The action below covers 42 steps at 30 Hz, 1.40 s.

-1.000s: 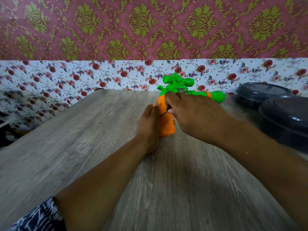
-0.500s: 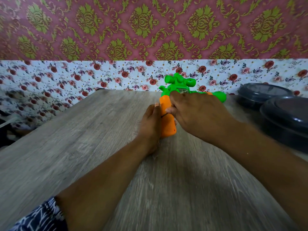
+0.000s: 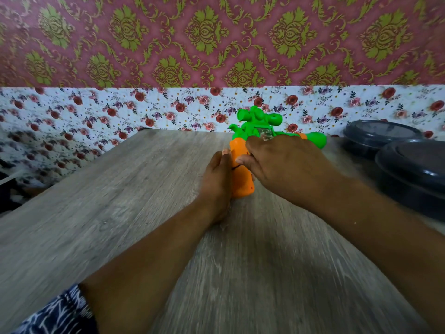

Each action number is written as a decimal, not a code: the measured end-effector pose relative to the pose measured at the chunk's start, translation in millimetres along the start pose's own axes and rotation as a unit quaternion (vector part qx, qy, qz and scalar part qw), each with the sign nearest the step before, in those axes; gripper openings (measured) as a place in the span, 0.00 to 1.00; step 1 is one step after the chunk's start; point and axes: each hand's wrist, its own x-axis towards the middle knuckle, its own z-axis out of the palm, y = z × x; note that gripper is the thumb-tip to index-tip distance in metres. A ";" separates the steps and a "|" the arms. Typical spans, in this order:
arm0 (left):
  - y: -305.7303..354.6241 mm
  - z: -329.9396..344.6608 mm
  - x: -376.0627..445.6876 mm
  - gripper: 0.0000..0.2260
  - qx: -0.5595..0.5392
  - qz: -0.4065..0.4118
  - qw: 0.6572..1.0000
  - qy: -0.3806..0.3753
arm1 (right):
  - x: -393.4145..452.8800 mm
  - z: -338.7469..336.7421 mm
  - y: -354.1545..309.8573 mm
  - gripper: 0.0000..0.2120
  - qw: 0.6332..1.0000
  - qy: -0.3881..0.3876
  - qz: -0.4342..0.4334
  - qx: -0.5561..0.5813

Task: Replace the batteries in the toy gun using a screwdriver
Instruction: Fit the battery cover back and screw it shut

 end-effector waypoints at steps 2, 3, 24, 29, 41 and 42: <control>1.6 -0.5 -1.5 0.15 0.015 -0.003 1.000 0.008 | -0.6 0.3 -0.6 0.19 1.000 -0.005 0.013 0.016; 1.8 -0.5 -1.6 0.14 0.025 -0.004 1.000 0.014 | -1.0 1.6 -0.7 0.18 0.999 -0.005 0.017 0.034; 2.2 -1.0 -1.0 0.13 0.000 0.016 1.000 -0.014 | 2.2 7.2 2.0 0.09 1.000 0.004 -0.015 -0.014; -2.2 -1.5 3.5 0.13 0.007 0.015 1.000 -0.002 | 1.4 3.2 -3.8 0.14 0.997 0.028 0.003 -0.078; -4.1 -4.7 4.8 0.17 -0.001 -0.002 1.000 0.017 | 0.1 6.4 -3.6 0.22 0.992 0.021 -0.020 -0.122; -3.2 -4.3 4.2 0.18 0.002 -0.004 1.000 0.016 | 0.5 1.6 -5.4 0.21 0.995 -0.005 -0.013 -0.101</control>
